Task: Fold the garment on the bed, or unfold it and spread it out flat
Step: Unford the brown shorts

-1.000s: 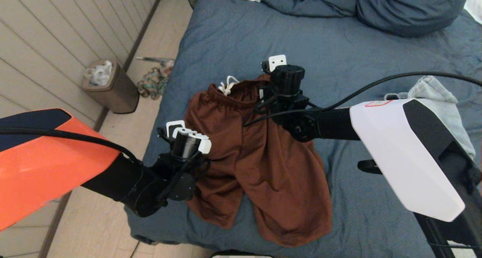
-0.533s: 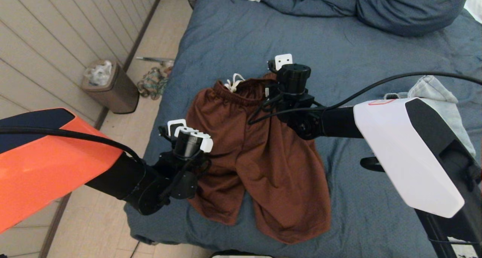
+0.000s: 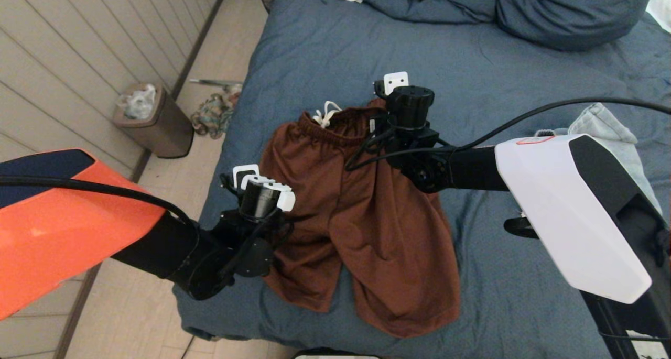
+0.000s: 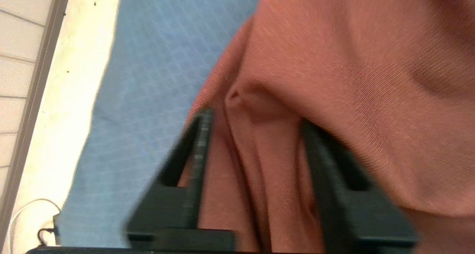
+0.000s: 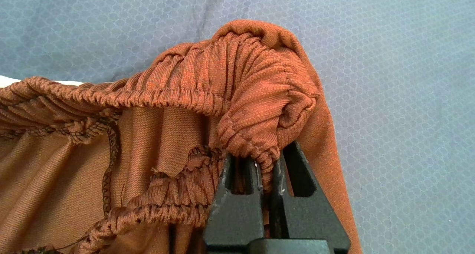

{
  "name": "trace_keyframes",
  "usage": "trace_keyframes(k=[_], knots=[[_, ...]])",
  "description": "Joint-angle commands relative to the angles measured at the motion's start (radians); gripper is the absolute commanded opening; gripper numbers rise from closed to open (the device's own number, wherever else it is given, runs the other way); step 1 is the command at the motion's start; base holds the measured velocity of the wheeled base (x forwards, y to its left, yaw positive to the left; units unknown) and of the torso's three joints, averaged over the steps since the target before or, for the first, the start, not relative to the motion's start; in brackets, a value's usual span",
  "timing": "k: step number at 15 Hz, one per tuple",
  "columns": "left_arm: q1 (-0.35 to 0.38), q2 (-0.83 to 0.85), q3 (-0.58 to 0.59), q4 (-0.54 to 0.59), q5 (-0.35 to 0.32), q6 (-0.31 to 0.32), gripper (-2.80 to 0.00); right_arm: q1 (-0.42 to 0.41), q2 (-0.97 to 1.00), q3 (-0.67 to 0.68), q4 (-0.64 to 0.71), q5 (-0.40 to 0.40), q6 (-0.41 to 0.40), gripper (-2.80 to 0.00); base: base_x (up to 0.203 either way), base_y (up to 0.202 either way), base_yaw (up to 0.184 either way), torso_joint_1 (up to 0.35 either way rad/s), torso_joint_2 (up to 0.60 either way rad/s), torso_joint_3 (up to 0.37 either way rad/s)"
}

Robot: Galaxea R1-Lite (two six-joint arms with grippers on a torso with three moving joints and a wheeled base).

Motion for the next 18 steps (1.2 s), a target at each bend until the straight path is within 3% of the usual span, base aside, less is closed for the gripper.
trace_keyframes(k=[1,5,7,9,13,14,18], knots=[[-0.002,-0.127,0.042,-0.003,0.004,-0.001,0.0,0.0,0.0,0.0,-0.002,0.004,-0.001,-2.8,0.0,0.0,0.0,0.0,0.0,0.0],[-0.007,-0.348,0.11,0.023,-0.011,0.002,0.0,0.0,0.001,0.001,0.013,0.008,-0.001,-2.8,0.0,0.0,0.0,0.0,0.0,0.0],[-0.006,-0.4,0.137,0.054,-0.055,0.004,0.0,0.0,0.003,0.001,0.013,0.008,-0.001,-2.8,0.0,0.0,0.0,0.0,0.0,0.0],[-0.007,-0.395,0.156,0.058,-0.093,0.004,0.0,0.0,0.007,0.001,0.011,0.008,-0.001,-2.8,0.0,0.0,0.0,0.0,0.0,0.0],[-0.007,-0.373,0.161,0.057,-0.099,0.004,0.0,-0.001,0.007,0.002,0.013,0.008,-0.003,-2.8,0.0,0.0,0.0,0.0,0.0,0.0],[-0.008,-0.375,0.169,0.06,-0.104,0.005,-2.8,-0.002,0.007,0.007,0.013,0.008,-0.003,-2.8,0.0,0.0,0.0,0.0,0.0,0.0],[-0.006,-0.375,0.172,0.055,-0.139,0.004,-2.8,-0.005,-0.021,0.015,0.077,0.031,0.006,-2.8,0.0,0.0,0.0,0.0,0.0,0.0]])
